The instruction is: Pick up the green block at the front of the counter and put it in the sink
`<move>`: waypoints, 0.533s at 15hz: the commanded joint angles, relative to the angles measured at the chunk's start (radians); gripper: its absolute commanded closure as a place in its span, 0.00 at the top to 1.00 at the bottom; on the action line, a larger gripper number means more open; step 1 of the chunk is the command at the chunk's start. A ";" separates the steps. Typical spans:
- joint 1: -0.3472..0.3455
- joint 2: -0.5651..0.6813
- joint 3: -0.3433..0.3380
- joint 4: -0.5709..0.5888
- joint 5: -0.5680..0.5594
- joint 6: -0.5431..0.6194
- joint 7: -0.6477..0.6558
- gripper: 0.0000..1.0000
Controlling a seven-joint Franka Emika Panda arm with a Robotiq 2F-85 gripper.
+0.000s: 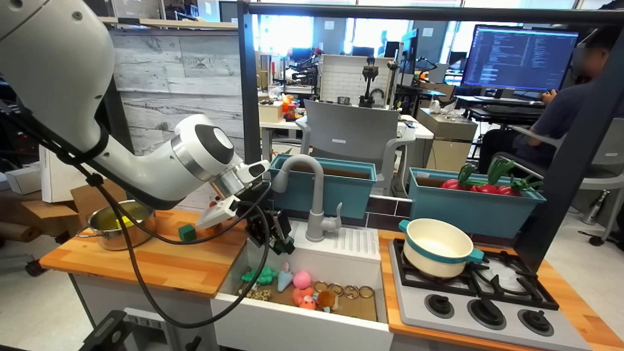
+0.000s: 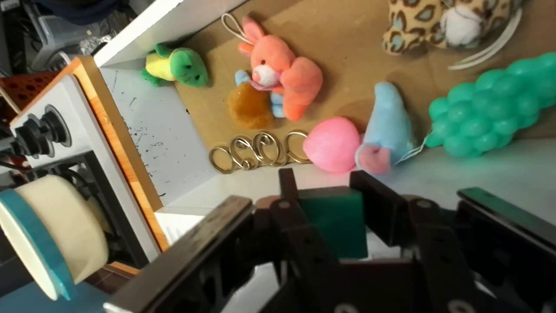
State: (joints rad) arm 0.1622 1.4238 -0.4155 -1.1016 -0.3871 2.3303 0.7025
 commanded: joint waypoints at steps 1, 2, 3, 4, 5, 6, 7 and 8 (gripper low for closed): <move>-0.033 -0.023 0.038 -0.015 -0.029 0.045 -0.190 0.12; -0.036 -0.029 0.039 -0.023 -0.034 0.050 -0.237 0.12; -0.040 -0.035 0.039 -0.031 -0.040 0.053 -0.284 0.12; -0.044 -0.041 0.042 -0.038 -0.049 0.058 -0.331 0.12; -0.051 -0.045 0.045 -0.045 -0.052 0.068 -0.381 0.12; -0.057 -0.046 0.048 -0.051 -0.053 0.080 -0.429 0.12; -0.065 -0.044 0.052 -0.059 -0.053 0.098 -0.477 0.12; -0.070 -0.045 0.054 -0.068 -0.055 0.113 -0.519 0.12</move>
State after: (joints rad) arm 0.1202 1.4028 -0.3988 -1.1355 -0.4156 2.3905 0.3198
